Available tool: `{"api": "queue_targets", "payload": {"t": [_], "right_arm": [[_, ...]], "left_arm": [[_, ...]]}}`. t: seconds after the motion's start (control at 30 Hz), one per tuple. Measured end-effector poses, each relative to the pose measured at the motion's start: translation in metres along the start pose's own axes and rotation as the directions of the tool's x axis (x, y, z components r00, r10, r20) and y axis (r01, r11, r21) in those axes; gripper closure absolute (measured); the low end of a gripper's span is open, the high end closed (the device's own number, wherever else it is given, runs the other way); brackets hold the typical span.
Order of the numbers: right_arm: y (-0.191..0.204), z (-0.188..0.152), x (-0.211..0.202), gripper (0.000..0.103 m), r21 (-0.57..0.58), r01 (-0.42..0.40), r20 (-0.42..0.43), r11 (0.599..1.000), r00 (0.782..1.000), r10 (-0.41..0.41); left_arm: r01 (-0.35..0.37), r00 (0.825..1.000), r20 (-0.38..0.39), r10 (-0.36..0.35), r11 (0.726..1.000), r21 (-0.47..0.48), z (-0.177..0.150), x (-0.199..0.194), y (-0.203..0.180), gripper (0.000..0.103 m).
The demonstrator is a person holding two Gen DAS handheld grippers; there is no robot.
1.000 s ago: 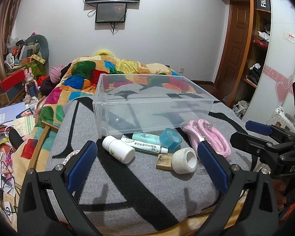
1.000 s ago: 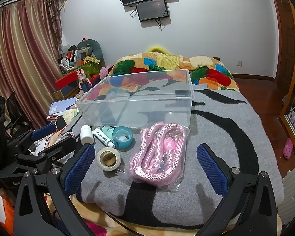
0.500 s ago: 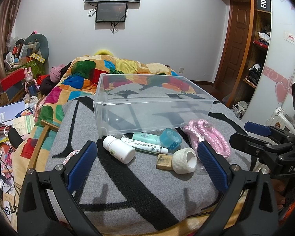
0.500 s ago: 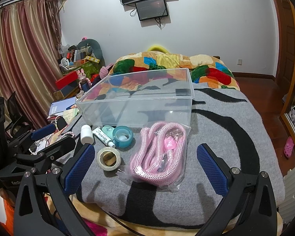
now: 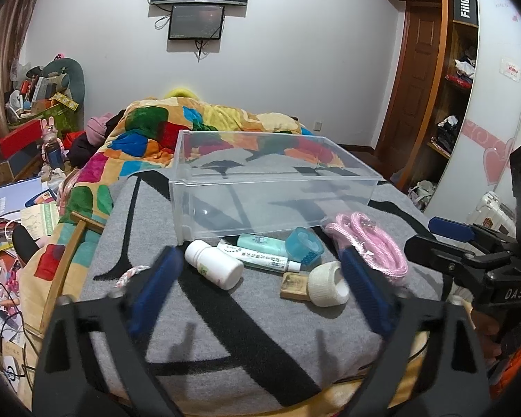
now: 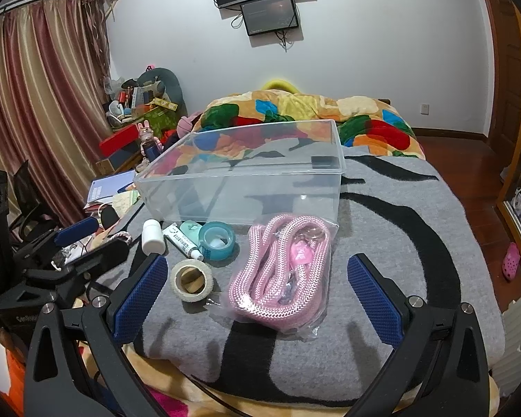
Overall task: Organize objects
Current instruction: 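Grasp braided rope ring with left tool while right tool grasps bagged pink rope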
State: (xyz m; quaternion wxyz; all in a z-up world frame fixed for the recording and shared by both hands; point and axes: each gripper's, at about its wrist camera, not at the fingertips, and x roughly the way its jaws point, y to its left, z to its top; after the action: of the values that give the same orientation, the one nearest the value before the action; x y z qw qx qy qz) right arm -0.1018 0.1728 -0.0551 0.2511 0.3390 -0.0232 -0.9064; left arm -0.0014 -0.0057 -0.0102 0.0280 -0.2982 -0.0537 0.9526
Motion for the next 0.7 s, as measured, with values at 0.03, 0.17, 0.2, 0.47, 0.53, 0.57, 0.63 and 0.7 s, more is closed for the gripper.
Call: {"api": "queue_targets", "payload": {"t": [0.03, 0.17, 0.2, 0.47, 0.53, 0.57, 0.63, 0.7], "right_arm": [[-0.002, 0.001, 0.001, 0.0, 0.005, -0.001, -0.003, 1.0, 1.0, 0.001], [-0.008, 0.002, 0.006, 0.008, 0.014, 0.011, -0.018, 1.0, 1.0, -0.011], [-0.01, 0.003, 0.008, 0.01, 0.016, 0.019, -0.024, 1.0, 1.0, -0.018], [-0.027, 0.008, 0.032, 0.017, 0.035, 0.071, -0.079, 0.997, 0.995, -0.068], [-0.03, 0.007, 0.04, 0.017, 0.038, 0.08, -0.1, 0.996, 0.992, -0.076], [-0.031, 0.007, 0.043, 0.017, 0.04, 0.086, -0.11, 0.995, 0.991, -0.081], [-0.034, 0.007, 0.052, 0.017, 0.045, 0.094, -0.129, 0.995, 0.988, -0.088], [-0.037, 0.007, 0.059, 0.017, 0.058, 0.101, -0.151, 0.993, 0.984, -0.092]], "left_arm": [[-0.003, 1.0, -0.005, 0.003, 1.0, 0.002, 0.0, 0.0, 0.002, 0.02], [-0.041, 0.999, 0.007, 0.041, 0.999, -0.006, 0.002, -0.005, 0.019, 0.021], [-0.05, 0.999, 0.006, 0.05, 0.999, -0.013, 0.002, -0.006, 0.025, 0.021], [-0.134, 0.988, -0.08, 0.131, 0.991, -0.029, -0.011, 0.007, 0.065, 0.021], [-0.137, 0.984, -0.118, 0.133, 0.99, -0.025, -0.018, 0.017, 0.07, 0.021], [-0.142, 0.982, -0.13, 0.138, 0.99, -0.02, -0.021, 0.022, 0.07, 0.022], [-0.151, 0.977, -0.152, 0.148, 0.988, -0.008, -0.025, 0.031, 0.072, 0.028], [-0.144, 0.975, -0.171, 0.139, 0.989, -0.016, -0.028, 0.04, 0.074, 0.041]]}}
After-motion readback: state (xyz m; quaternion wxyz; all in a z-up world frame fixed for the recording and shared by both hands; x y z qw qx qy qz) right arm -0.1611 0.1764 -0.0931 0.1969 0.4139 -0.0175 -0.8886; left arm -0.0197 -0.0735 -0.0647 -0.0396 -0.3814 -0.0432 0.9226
